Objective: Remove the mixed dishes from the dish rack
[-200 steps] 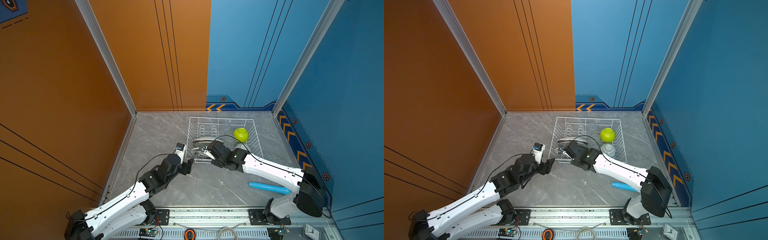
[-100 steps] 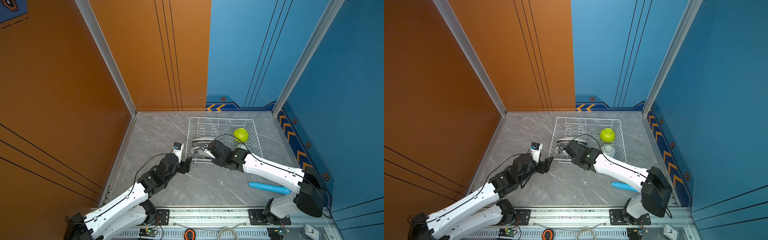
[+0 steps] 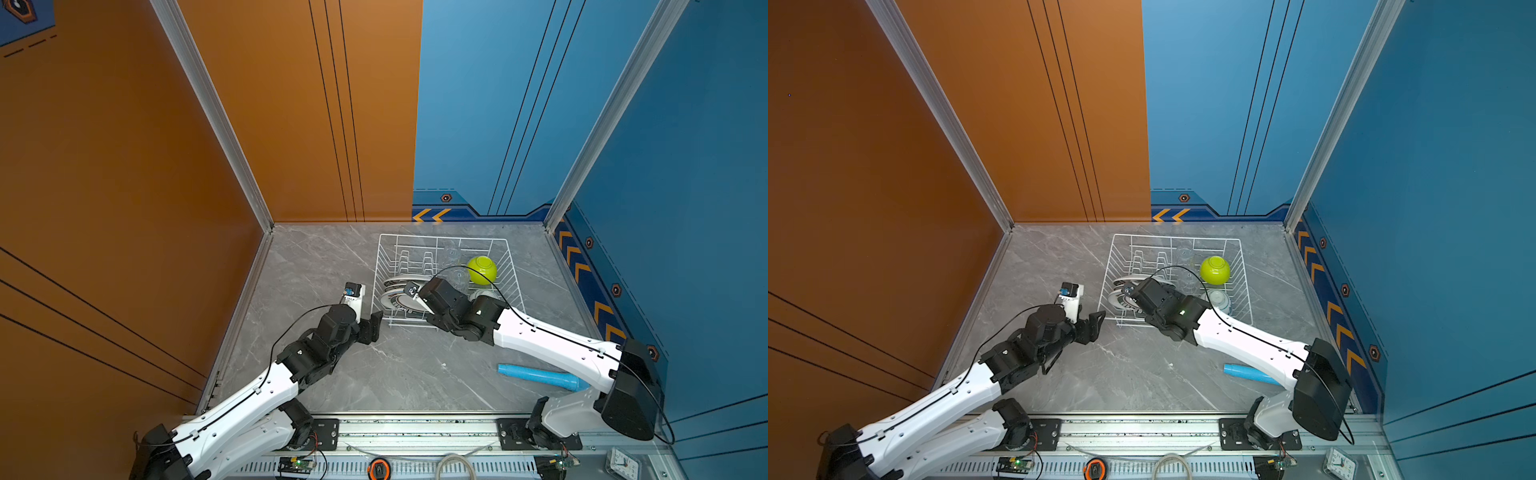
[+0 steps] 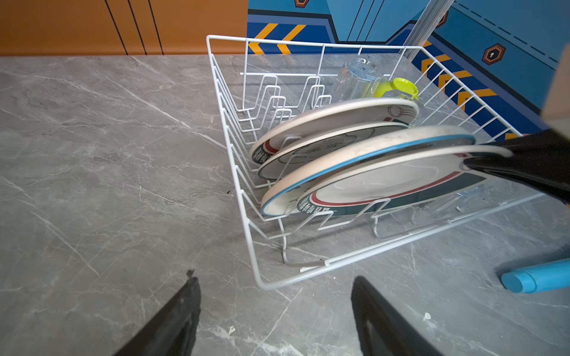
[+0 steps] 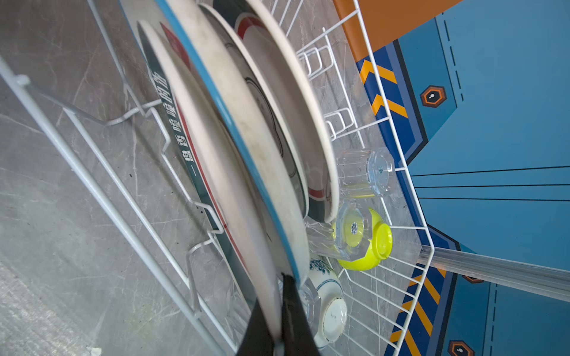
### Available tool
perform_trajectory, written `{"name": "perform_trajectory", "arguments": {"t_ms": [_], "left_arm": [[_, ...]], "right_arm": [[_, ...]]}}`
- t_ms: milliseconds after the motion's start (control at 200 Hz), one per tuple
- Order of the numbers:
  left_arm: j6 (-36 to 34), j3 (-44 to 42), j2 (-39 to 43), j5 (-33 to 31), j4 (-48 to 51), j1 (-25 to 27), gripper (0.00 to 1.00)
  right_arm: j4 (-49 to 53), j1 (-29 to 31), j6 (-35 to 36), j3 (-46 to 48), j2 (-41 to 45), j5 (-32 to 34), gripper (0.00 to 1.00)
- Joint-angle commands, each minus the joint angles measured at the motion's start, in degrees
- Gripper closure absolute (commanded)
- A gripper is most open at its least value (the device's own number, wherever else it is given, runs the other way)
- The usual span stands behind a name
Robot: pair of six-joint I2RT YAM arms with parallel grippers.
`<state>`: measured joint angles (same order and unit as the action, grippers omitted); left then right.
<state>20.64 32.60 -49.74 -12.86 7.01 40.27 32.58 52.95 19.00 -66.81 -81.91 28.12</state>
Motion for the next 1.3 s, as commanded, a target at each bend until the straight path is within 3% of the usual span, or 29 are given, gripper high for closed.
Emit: {"name": "perform_trajectory", "arguments": {"t_ms": [0,656,1296], "left_arm": [[0.3,0.6,-0.7,2.1,-0.9,-0.8,0.22],[0.4,3.9,-6.7,4.3,-2.7,-1.5,0.22],[0.1,9.5,-15.8,7.1,-5.3,-1.9,0.23]], "right_arm": [[-3.8,-1.6,-5.9,-2.7,3.4,1.9,1.0],[-4.8,-6.3,-10.0,-4.5,6.7,5.6,1.0],[-6.3,-10.5,-13.4,-3.6,11.4,2.5,1.0]]}}
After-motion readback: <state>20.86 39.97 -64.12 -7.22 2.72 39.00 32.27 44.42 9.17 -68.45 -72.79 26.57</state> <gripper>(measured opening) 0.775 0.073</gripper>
